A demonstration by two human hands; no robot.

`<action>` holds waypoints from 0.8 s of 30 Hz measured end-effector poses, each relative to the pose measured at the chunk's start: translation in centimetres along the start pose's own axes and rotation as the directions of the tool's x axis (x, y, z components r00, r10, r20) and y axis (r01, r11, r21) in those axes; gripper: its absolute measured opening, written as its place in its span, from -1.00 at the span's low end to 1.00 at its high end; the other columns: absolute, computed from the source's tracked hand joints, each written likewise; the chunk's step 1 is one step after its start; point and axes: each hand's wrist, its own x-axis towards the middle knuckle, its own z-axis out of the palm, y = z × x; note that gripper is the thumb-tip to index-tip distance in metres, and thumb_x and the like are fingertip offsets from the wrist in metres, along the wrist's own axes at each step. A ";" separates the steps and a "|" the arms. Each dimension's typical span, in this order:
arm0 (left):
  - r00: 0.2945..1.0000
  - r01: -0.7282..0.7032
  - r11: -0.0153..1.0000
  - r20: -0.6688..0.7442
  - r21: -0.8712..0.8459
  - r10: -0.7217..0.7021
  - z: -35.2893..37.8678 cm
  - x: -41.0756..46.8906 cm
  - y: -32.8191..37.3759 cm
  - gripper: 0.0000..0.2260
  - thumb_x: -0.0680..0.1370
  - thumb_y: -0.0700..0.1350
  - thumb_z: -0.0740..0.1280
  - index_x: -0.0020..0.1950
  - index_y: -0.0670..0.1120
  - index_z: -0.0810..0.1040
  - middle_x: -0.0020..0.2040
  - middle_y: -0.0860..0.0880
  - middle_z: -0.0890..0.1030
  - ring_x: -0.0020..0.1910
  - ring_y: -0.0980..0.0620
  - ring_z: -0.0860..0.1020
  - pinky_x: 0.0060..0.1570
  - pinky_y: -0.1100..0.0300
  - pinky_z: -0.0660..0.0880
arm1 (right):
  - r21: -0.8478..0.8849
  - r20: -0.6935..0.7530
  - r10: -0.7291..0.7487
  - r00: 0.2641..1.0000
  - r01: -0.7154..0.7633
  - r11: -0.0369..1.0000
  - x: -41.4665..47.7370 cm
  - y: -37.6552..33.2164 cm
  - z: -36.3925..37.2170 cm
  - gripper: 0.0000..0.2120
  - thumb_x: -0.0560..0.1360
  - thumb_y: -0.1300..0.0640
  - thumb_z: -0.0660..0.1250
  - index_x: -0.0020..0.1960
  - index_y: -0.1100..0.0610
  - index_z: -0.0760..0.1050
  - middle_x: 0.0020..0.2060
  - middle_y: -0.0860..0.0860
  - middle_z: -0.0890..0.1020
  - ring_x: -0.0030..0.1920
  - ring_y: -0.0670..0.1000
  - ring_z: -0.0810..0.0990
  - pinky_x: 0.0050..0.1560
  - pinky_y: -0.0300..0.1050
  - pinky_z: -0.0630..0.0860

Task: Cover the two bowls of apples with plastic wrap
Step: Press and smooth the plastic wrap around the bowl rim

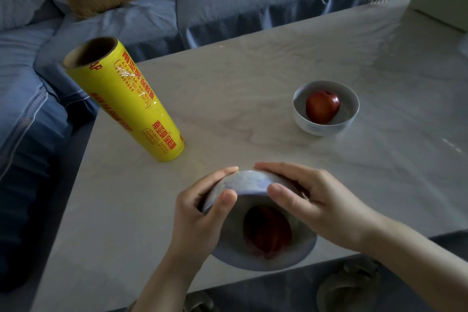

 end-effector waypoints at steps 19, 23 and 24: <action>0.934 0.212 0.957 -0.248 -0.196 -0.258 0.4 0.3 -1.2 -0.66 0.39 0.19 0.27 -0.30 -0.08 0.54 -0.30 -0.02 0.56 -0.23 0.06 0.49 -0.22 0.16 0.40 | 0.527 0.147 0.081 0.986 -0.147 0.837 0.8 2.4 -0.2 -0.21 0.15 -0.43 0.37 0.22 0.02 0.47 0.06 -0.11 0.66 0.09 -0.12 0.62 -0.05 -0.31 0.53; 0.880 0.345 0.867 -0.198 -0.361 -0.432 1.3 0.1 -1.0 -0.56 0.34 0.27 0.26 -0.21 -0.12 0.56 -0.18 -0.15 0.59 -0.17 -0.04 0.54 -0.23 0.11 0.48 | 0.647 0.085 0.135 0.987 -0.158 0.746 0.9 3.2 0.4 -0.31 0.11 -0.30 0.49 0.16 -0.01 0.53 -0.02 -0.02 0.70 0.02 -0.04 0.66 -0.11 -0.27 0.57; 0.876 0.377 0.845 -0.151 -0.379 -0.458 1.3 0.0 -1.2 -0.52 0.31 0.28 0.24 -0.13 -0.12 0.60 -0.12 -0.14 0.64 -0.12 -0.03 0.59 -0.18 0.13 0.53 | 0.666 0.069 0.149 0.986 -0.157 0.729 0.9 3.2 0.5 -0.33 0.10 -0.29 0.50 0.13 -0.01 0.55 -0.05 0.00 0.71 -0.02 -0.02 0.67 -0.14 -0.25 0.58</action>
